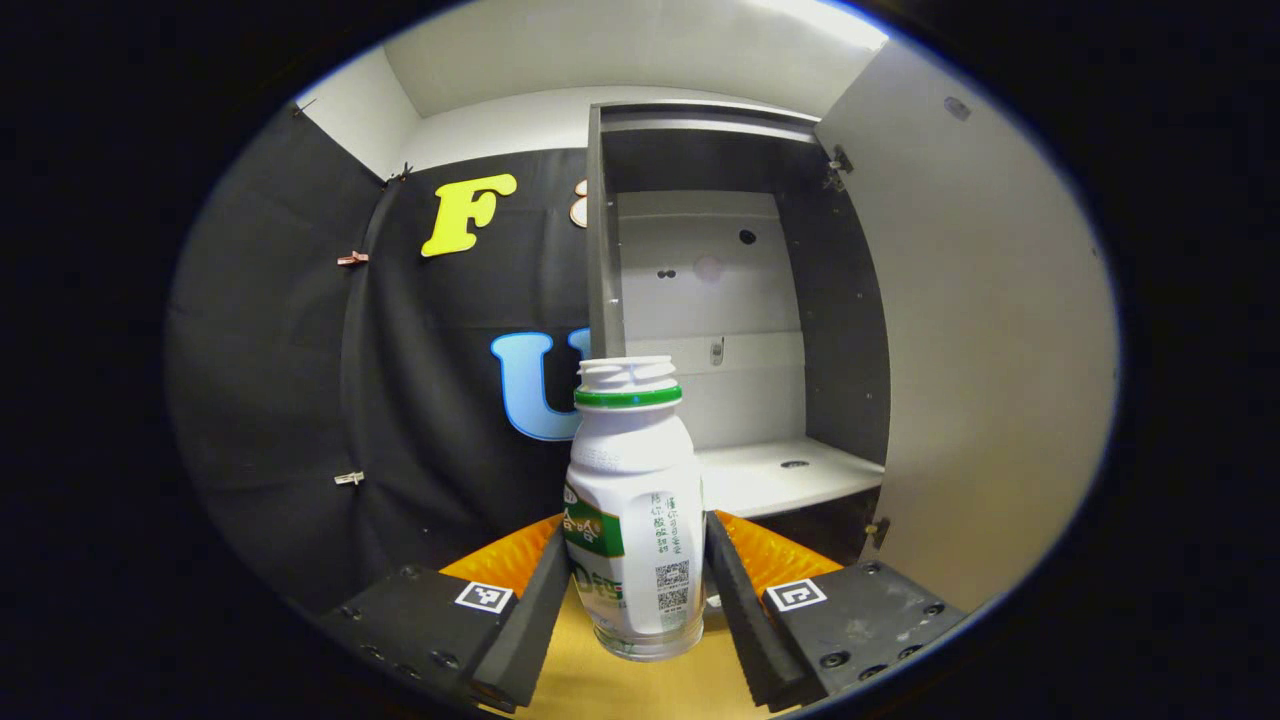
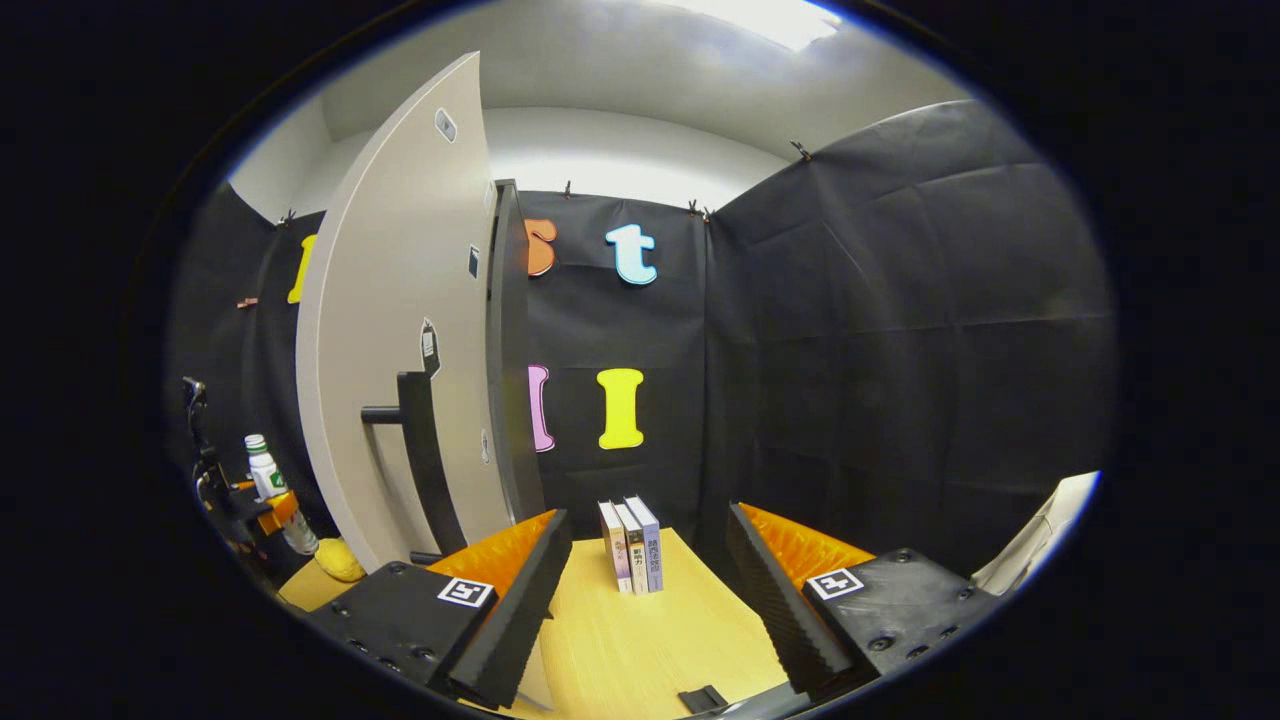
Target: Open the cabinet door with the right hand, grasp the bottle in the cabinet with the left hand and place it on the coaster, then close the cabinet door with the right hand.
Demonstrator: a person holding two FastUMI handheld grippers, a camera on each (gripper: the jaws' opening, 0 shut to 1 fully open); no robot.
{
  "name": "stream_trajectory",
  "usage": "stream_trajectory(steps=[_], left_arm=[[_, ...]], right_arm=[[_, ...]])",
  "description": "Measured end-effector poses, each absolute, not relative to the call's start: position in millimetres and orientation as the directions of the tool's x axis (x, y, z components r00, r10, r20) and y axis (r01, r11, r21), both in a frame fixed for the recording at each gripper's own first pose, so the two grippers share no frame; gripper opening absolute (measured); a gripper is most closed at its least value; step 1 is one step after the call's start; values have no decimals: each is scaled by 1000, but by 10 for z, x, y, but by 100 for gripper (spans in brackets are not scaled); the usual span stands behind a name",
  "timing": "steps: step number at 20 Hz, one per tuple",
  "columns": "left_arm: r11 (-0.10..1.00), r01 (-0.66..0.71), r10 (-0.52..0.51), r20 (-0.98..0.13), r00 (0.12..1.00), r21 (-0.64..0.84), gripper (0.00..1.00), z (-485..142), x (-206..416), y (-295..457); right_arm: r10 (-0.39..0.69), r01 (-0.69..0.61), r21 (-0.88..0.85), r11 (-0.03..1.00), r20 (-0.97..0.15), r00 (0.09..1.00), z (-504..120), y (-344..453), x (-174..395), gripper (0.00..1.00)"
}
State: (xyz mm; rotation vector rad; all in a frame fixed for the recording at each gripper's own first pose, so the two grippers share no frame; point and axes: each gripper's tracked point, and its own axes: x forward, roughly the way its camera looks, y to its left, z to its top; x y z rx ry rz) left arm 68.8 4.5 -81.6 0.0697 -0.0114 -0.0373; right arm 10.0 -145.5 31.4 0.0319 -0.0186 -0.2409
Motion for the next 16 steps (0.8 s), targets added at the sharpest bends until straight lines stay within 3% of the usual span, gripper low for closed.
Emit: stream_trajectory(steps=[8, 16], left_arm=[[988, 108, -111, 18, 994, 114, 77, -1832, 134, 182], [982, 156, -152, -41, 988, 110, 77, -2814, -155, 225]], right_arm=[[-297, 294, 79, 952, 15, 955, 318, -1566, 188, 98], [-328, 324, 100, 941, 24, 944, 371, -1657, 204, 98]])
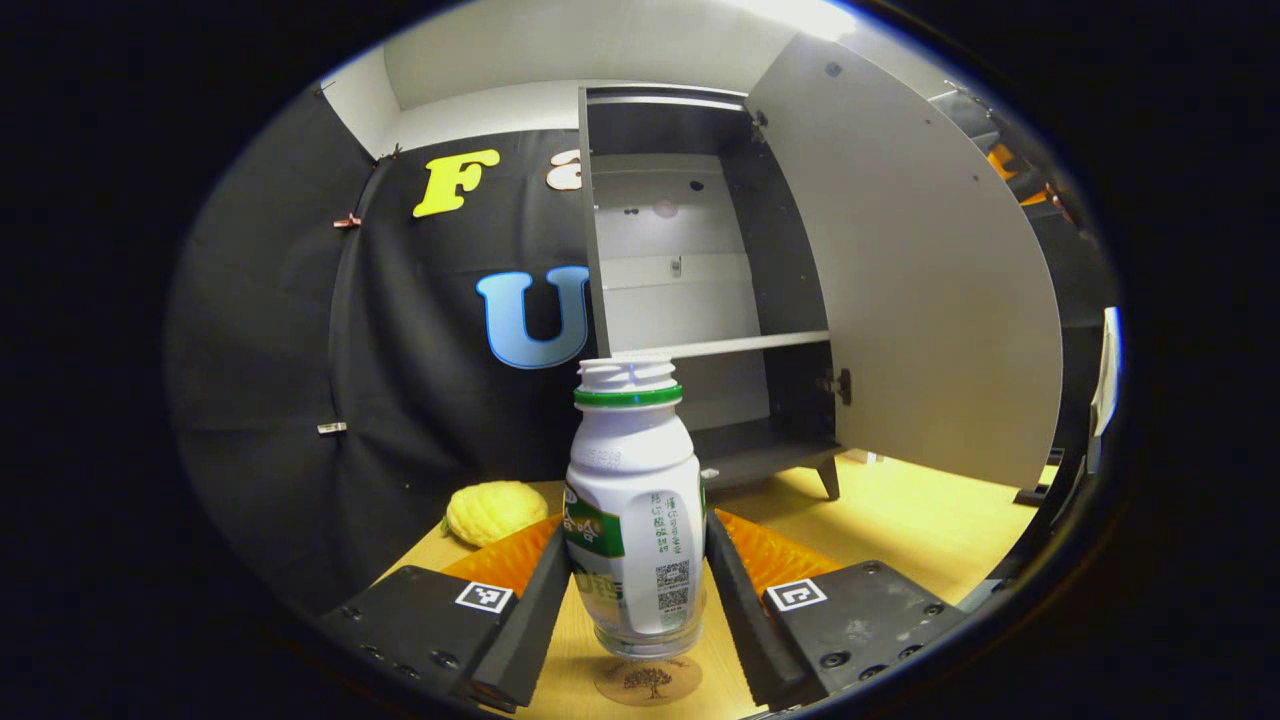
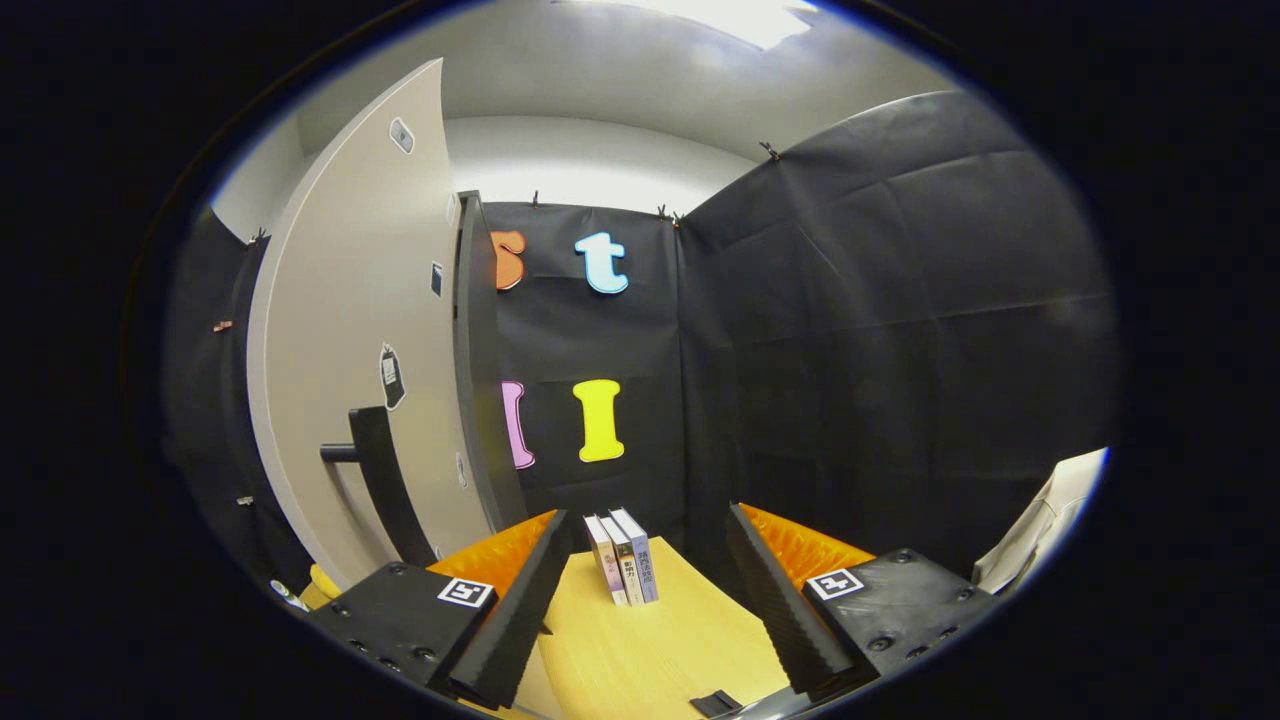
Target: Open the cabinet door with the right hand, grasp the bottle in the cabinet with the left hand and place it on the coaster, then close the cabinet door with the right hand.
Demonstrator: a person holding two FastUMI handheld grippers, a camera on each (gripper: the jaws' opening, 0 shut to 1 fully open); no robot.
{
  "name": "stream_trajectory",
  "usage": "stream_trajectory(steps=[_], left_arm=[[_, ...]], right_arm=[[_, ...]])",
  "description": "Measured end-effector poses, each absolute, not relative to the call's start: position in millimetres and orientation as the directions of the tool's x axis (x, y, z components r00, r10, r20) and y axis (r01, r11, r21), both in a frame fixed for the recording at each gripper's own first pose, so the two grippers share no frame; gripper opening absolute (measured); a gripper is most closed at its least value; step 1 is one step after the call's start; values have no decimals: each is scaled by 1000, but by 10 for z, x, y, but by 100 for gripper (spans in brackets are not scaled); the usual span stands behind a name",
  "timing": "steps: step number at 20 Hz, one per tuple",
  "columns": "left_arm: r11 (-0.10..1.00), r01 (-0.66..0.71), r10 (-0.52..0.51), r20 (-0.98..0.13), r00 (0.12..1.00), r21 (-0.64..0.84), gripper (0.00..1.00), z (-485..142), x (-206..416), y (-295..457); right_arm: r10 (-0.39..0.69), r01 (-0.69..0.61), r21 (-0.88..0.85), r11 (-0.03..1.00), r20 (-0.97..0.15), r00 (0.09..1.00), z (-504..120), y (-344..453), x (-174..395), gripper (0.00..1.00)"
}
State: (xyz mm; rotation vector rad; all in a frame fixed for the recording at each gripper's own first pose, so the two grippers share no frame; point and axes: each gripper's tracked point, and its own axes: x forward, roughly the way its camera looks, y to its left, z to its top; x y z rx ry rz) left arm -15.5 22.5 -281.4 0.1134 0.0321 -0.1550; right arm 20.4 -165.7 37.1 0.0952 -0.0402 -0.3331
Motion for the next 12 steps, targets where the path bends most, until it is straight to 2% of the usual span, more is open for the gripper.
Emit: stream_trajectory(steps=[12], left_arm=[[986, 155, -149, -88, 985, 69, 77, -3712, -54, 294]], right_arm=[[-375, 377, 33, 926, -41, 926, 202, -1677, 113, 98]])
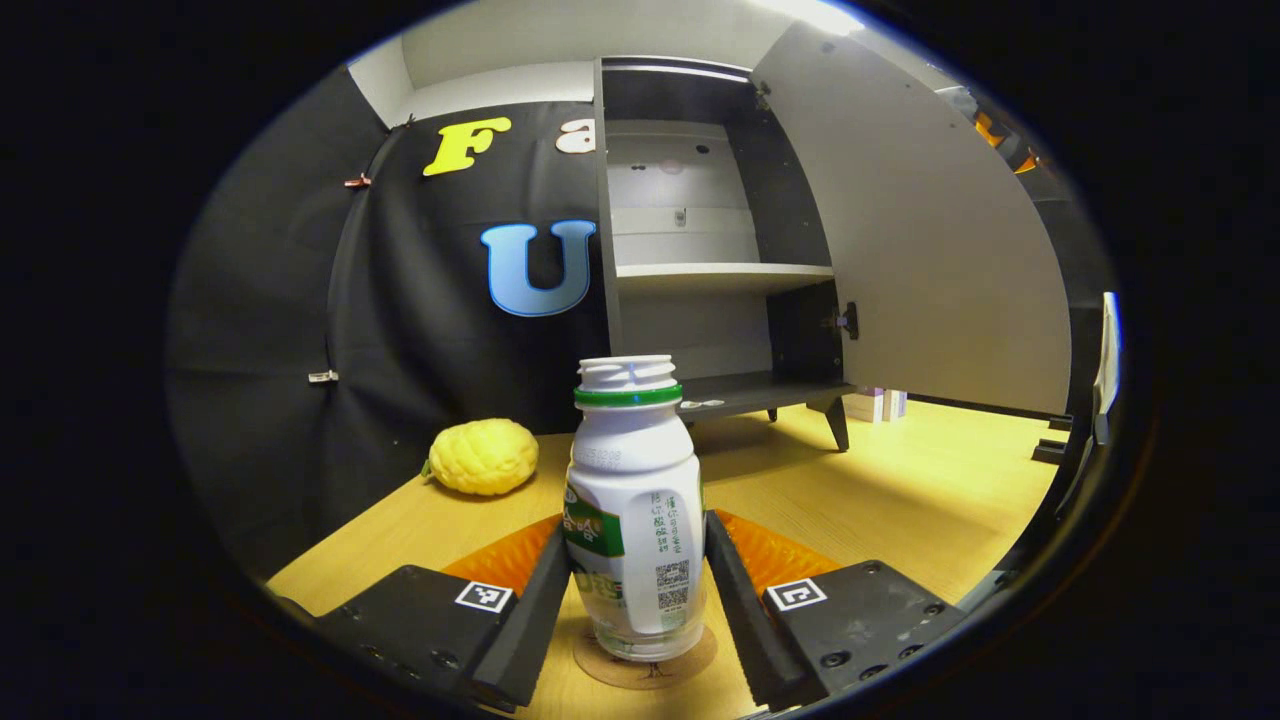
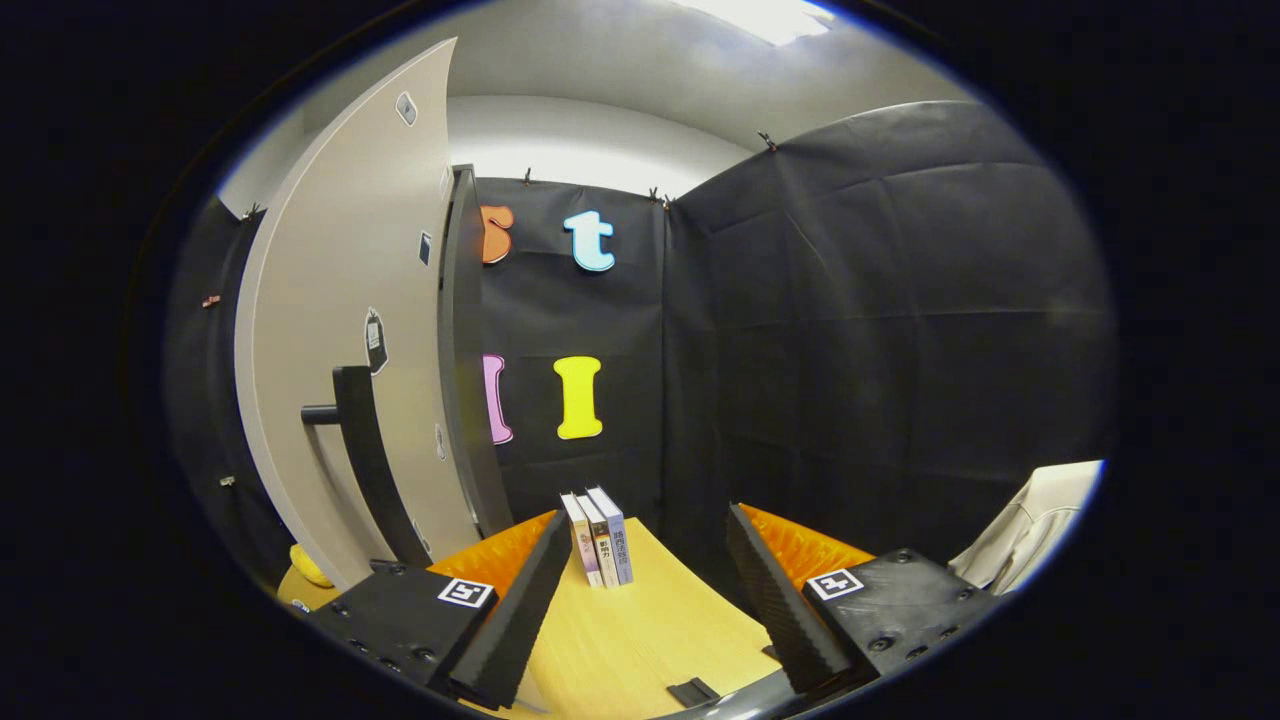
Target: Open the cabinet door with the right hand, grasp the bottle in the cabinet with the left hand and place it on the coaster, then close the cabinet door with the right hand.
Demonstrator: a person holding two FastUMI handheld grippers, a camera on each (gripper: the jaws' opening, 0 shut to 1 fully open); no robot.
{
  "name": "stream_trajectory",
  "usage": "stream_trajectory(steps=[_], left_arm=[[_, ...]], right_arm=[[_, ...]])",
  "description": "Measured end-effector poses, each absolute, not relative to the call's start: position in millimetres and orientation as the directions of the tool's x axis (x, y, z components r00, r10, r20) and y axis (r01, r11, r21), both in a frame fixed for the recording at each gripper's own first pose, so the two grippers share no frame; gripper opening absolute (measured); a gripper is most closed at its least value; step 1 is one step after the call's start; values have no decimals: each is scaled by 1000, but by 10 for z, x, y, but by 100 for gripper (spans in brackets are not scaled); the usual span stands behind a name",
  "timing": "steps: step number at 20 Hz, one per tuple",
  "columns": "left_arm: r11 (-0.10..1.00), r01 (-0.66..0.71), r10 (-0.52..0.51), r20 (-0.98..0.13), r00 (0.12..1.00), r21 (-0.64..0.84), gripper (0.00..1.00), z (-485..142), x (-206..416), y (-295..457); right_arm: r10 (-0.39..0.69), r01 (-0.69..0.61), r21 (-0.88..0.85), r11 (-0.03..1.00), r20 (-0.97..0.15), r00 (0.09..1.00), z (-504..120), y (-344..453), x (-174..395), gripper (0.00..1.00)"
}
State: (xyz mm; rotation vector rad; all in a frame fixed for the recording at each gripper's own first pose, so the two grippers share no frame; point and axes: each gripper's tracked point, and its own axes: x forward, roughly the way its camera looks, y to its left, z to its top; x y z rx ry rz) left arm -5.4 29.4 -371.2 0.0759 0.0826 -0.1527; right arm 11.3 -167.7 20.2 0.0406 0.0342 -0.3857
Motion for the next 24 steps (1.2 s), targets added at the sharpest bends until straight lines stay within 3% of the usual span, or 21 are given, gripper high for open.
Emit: stream_trajectory(steps=[7, 11, 19, 24], left_arm=[[981, 177, -170, -96, 981, 75, 82, -3697, -85, 311], [983, 171, -162, -120, 980, 66, 96, -3628, -91, 355], [988, 149, -145, -118, 982, 25, 96, -2956, -130, 206], [991, 137, -136, -89, 987, 3, 97, -2184, -147, -42]], right_arm=[[-362, 364, 24, 931, -54, 931, 160, -1574, 184, 98], [-355, 357, 22, 934, -55, 933, 133, -1560, 183, 98], [-307, 307, 17, 951, -37, 951, 163, -1527, 242, 98], [-262, 264, 37, 964, -47, 964, 167, -1533, 282, 98]])
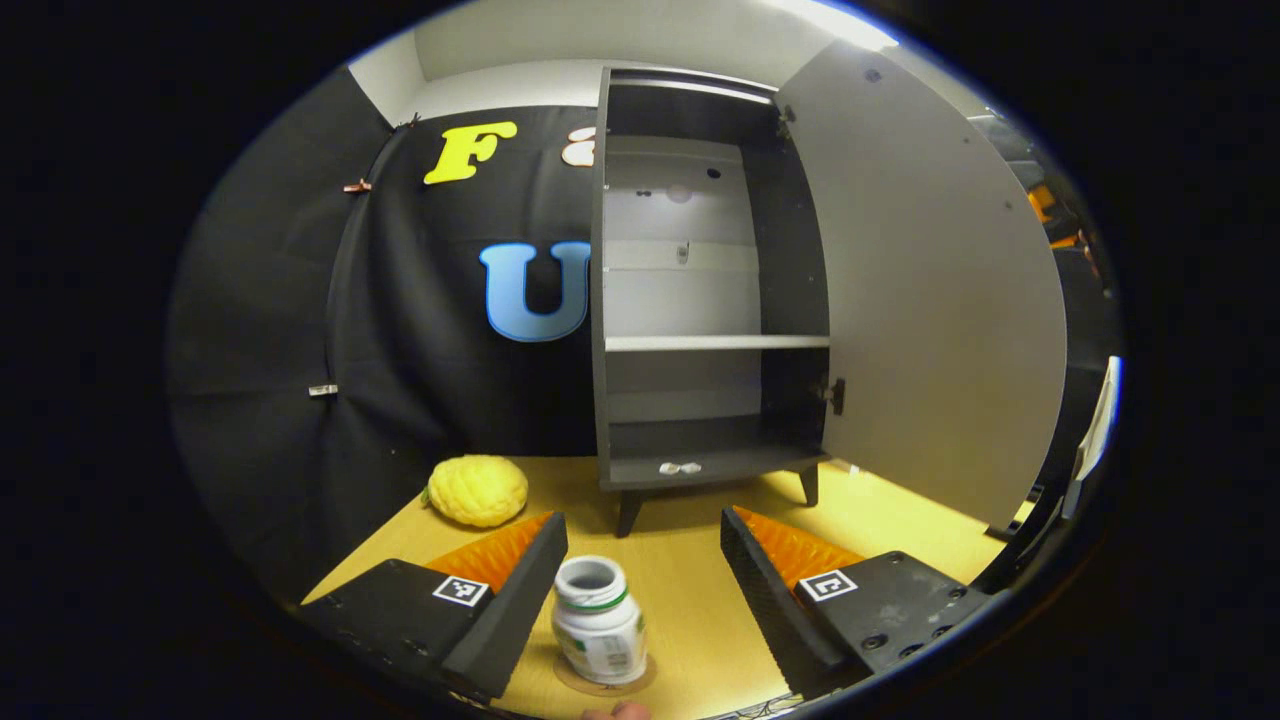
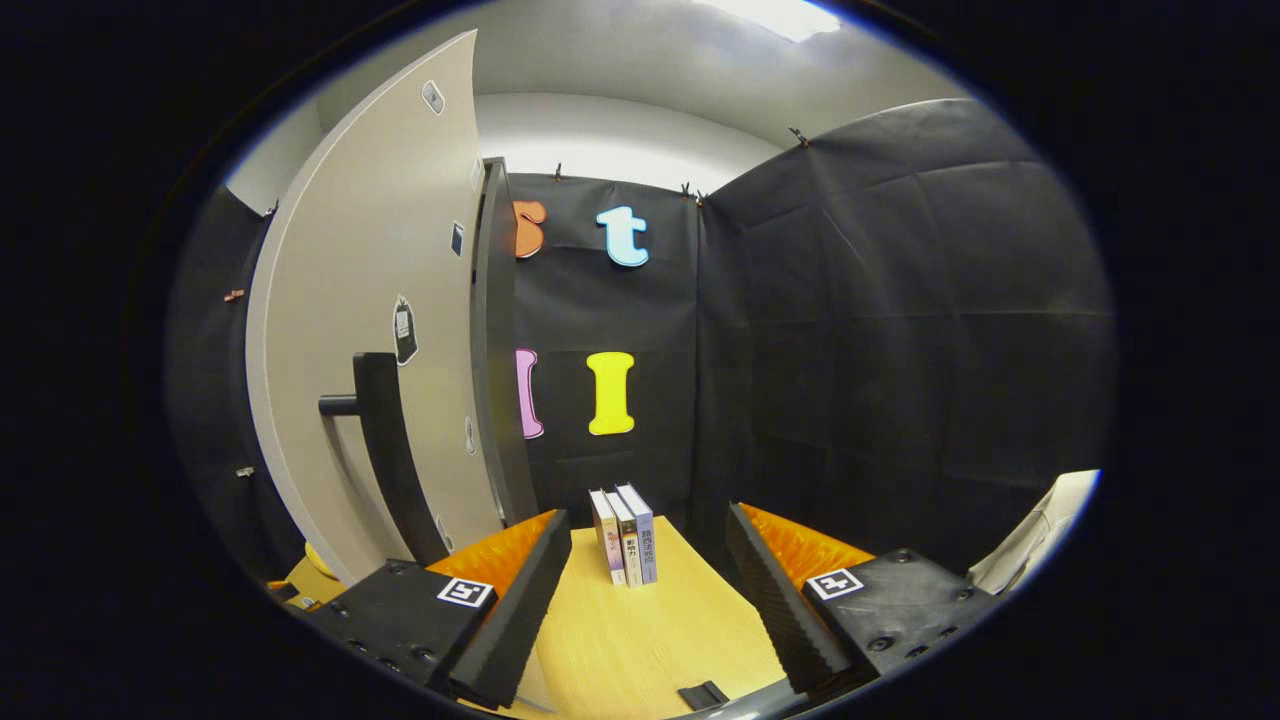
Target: Open the cabinet door with the right hand, grasp the bottle in the cabinet with the left hand and place it on the coaster, then close the cabinet door with the right hand.
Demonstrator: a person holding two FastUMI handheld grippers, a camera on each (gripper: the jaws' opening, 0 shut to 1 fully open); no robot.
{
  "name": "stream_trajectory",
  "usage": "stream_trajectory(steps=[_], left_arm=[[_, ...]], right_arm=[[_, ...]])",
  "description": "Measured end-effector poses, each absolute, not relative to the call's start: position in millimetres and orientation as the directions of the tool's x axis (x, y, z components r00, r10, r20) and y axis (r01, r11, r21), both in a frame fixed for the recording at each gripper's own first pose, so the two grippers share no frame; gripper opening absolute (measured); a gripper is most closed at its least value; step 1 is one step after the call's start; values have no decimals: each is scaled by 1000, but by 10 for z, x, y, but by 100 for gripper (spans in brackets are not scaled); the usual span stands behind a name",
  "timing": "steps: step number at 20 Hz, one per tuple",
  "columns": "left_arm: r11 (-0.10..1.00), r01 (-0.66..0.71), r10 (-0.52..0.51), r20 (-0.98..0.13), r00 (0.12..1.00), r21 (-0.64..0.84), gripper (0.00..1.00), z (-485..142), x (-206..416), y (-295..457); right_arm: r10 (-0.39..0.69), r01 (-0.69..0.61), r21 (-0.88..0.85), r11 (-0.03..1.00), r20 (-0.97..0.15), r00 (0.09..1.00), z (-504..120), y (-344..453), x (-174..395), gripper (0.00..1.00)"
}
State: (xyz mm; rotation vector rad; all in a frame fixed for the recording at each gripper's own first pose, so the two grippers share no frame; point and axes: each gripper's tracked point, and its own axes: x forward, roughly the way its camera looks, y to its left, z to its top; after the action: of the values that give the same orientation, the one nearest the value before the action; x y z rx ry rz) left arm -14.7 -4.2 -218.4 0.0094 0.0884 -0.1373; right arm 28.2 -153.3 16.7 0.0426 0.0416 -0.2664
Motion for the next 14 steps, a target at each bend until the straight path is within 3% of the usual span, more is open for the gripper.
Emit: stream_trajectory(steps=[8, 14], left_arm=[[996, 79, -81, -60, 995, -41, 94, -969, 25, -156], [999, 43, -44, -36, 998, -27, 99, -293, 117, -113]], right_arm=[[-212, 212, 30, 977, -24, 977, 232, -1479, 393, 98], [-157, 161, 61, 985, -60, 986, 192, -1349, 451, 98]])
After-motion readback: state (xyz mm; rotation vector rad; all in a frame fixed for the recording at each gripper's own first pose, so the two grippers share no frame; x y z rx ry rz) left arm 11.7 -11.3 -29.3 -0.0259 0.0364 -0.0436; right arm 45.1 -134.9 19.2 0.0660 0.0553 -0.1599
